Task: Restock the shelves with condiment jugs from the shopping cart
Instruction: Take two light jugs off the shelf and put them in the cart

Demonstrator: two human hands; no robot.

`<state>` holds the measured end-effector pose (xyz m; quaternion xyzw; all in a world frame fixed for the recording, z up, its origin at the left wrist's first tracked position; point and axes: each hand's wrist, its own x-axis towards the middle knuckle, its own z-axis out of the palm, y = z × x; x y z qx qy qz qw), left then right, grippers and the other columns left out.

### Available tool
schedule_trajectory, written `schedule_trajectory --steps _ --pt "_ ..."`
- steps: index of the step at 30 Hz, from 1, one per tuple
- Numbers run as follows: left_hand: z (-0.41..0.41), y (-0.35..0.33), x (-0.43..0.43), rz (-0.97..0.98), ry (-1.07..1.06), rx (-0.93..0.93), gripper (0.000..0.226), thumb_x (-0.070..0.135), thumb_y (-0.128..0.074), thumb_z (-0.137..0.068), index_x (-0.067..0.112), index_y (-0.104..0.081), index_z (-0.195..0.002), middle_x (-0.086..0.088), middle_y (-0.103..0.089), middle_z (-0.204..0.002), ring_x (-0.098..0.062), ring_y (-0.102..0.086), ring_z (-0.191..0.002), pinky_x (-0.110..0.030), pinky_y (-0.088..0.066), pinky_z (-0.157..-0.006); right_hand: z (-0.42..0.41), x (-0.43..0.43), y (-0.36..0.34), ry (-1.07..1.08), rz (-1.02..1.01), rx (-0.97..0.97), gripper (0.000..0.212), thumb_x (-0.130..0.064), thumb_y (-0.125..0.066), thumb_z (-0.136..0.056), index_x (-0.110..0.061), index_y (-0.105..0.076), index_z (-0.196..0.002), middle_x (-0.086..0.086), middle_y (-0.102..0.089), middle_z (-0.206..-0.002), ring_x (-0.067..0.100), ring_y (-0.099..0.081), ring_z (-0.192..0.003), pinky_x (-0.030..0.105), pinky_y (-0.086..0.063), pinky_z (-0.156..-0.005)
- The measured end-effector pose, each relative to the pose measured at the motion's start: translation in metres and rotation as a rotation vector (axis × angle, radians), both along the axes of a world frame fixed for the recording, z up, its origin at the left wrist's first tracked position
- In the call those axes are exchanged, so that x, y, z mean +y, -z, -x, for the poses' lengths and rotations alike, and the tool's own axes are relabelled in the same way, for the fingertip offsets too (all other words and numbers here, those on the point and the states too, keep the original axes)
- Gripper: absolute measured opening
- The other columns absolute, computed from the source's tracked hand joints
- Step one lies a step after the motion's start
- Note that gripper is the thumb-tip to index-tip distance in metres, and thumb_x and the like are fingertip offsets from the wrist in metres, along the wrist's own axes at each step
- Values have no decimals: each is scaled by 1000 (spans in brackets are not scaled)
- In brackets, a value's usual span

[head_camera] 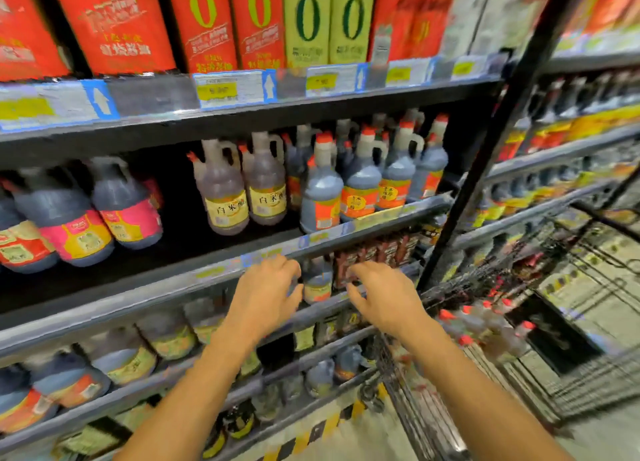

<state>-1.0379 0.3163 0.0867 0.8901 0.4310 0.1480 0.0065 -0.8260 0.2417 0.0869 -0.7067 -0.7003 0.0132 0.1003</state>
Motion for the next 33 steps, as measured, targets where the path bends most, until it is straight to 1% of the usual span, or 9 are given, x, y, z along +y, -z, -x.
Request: schedule_trajectory --steps 5,9,10,13,17,24,27,30,33 --pt "-107 41 -82 134 155 180 20 34 -49 -99 20 -59 -110 -3 -62 -102 -23 -61 -86 -34 -44 -58 -99 -121 22 223 168 28 26 -41 -43 -104 -18 -56 -105 5 -63 -99 32 -62 -91 43 -52 -71" --pt "-188 80 -162 313 258 253 17 34 -48 -99 21 -59 -103 -1 -62 -105 -21 -61 -89 -22 -43 -62 -173 -232 38 401 261 36 34 -41 -49 -102 -25 -55 -131 9 -65 -123 35 -65 -109 42 -52 -78" --pt "-207 88 -179 337 285 257 20 35 -48 -98 20 -61 -103 0 -63 -102 -21 -63 -92 -20 -42 -63 -189 -257 41 441 269 31 35 -41 -49 -101 -24 -55 -131 9 -66 -123 35 -65 -111 42 -54 -81" --pt "-256 105 -225 373 351 262 17 37 -50 -96 22 -58 -96 0 -62 -94 -23 -64 -97 -34 -46 -73 -232 -320 50 556 320 37 33 -39 -52 -99 -18 -58 -122 11 -67 -116 37 -65 -110 43 -54 -85" --pt "-309 113 -260 419 439 325 18 39 -51 -94 23 -49 -86 1 -53 -79 -25 -56 -79 -34 -39 -62 -282 -373 72 699 303 72 33 -39 -49 -91 -25 -63 -117 4 -71 -108 32 -70 -98 42 -60 -78" --pt "-390 125 -265 465 489 360 8 33 -52 -95 26 -55 -90 4 -53 -81 -18 -51 -76 -29 -36 -61 -352 -390 89 808 309 141 26 -37 -50 -97 -25 -67 -112 1 -71 -106 25 -70 -92 39 -59 -79" --pt "-425 134 -248 470 477 360 7 35 -52 -96 28 -56 -95 3 -56 -88 -16 -50 -79 -29 -37 -62 -383 -372 92 800 347 129 22 -34 -50 -101 -22 -65 -113 1 -70 -105 22 -67 -91 36 -57 -77" --pt "-459 142 -224 501 489 322 8 31 -52 -95 28 -51 -88 8 -52 -82 -9 -50 -73 -21 -29 -51 -412 -347 97 750 381 112 23 -35 -52 -101 -22 -63 -117 0 -70 -110 21 -67 -96 33 -56 -81" --pt "-484 150 -197 537 444 315 8 28 -53 -93 25 -54 -85 9 -56 -81 -7 -54 -73 -21 -28 -51 -436 -312 99 705 424 129 24 -34 -54 -100 -22 -64 -117 1 -71 -111 22 -68 -99 37 -59 -87"
